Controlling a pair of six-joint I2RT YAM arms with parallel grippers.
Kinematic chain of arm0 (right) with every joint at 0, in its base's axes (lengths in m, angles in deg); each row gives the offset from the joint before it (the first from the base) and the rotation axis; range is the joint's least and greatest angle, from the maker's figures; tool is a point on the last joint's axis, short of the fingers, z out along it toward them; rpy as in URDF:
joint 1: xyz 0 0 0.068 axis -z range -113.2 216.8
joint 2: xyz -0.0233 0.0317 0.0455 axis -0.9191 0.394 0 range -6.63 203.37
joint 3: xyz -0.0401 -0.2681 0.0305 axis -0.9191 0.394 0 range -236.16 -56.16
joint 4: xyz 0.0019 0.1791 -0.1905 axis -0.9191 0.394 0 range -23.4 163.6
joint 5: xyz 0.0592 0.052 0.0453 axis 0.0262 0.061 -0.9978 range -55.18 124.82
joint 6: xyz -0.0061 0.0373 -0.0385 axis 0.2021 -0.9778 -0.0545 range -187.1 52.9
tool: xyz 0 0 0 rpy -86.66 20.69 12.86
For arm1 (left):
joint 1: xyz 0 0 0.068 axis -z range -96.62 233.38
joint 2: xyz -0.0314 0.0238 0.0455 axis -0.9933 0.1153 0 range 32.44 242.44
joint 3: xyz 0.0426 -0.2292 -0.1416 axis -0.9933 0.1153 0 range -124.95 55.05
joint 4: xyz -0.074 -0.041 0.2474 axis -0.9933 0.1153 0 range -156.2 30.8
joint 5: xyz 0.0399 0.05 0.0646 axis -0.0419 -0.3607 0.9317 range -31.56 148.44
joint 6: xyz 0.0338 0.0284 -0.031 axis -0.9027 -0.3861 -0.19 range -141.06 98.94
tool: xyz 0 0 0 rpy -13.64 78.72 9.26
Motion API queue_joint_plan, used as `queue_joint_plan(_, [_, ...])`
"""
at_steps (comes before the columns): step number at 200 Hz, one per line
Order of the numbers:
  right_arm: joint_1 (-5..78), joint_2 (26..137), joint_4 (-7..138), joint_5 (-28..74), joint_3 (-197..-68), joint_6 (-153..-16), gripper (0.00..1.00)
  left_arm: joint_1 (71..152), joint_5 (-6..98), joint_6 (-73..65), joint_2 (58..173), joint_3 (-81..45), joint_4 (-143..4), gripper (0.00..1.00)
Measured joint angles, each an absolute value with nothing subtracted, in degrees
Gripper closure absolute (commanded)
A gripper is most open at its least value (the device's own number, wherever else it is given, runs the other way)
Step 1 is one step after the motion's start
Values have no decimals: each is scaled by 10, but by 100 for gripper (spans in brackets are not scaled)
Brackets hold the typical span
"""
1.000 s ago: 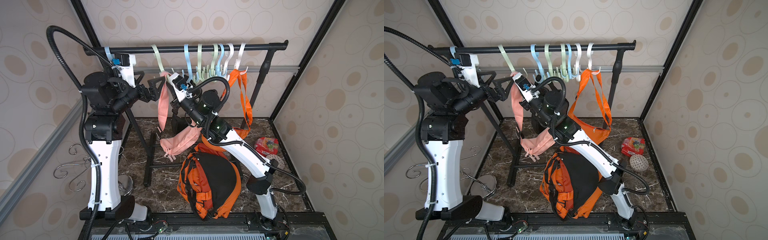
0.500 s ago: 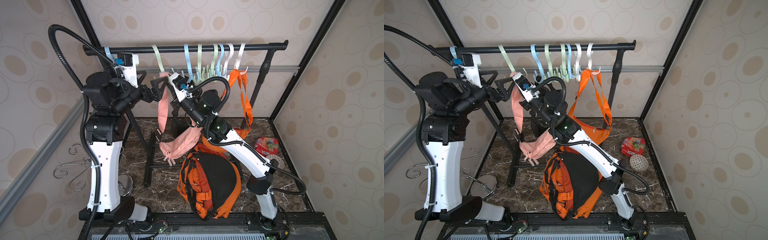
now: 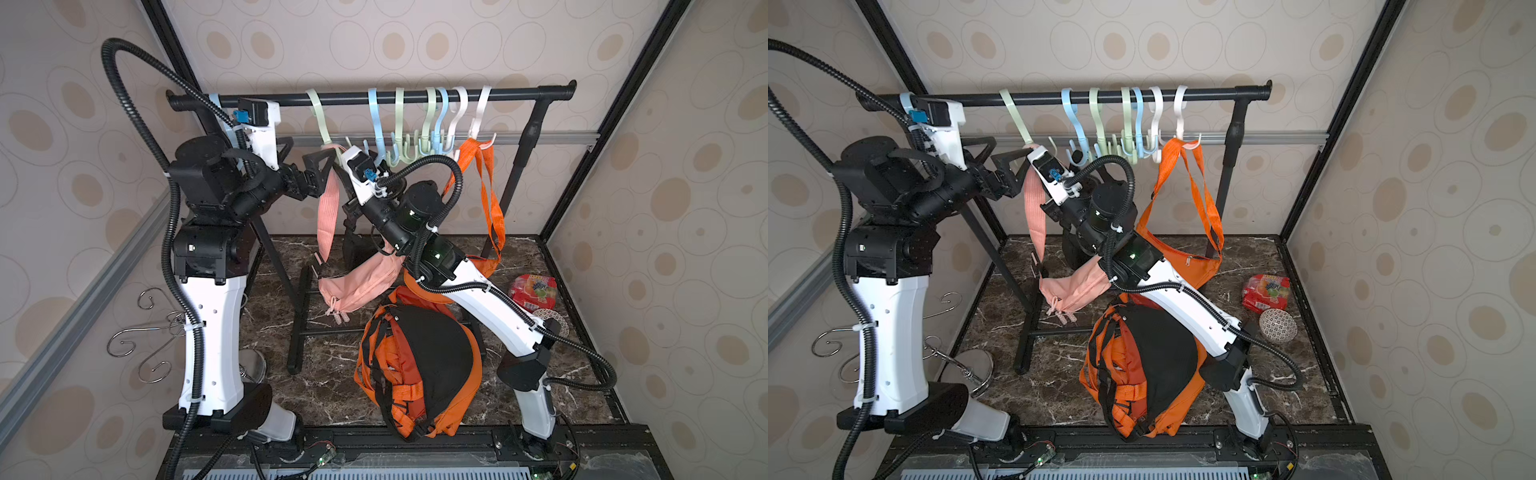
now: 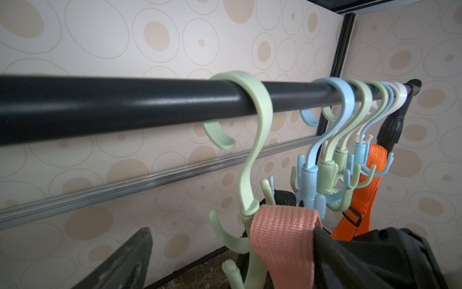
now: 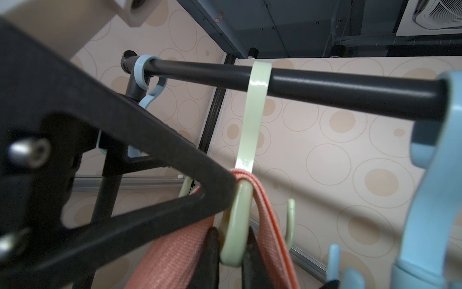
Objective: Hang the bag on a hook
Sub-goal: Hang the bag on the hook.
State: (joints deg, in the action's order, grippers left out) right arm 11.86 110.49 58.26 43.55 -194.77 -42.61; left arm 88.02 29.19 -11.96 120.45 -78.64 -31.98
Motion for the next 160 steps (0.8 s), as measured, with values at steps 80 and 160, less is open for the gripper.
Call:
queue_joint_plan(80, [120,1085,549,433,-1902,-424,100,881,308,-122,1238,-813,-307,7])
queue_joint_plan(160, [120,1072,532,431,-1876,-423,96,880,302,-131,1124,-605,-336,0])
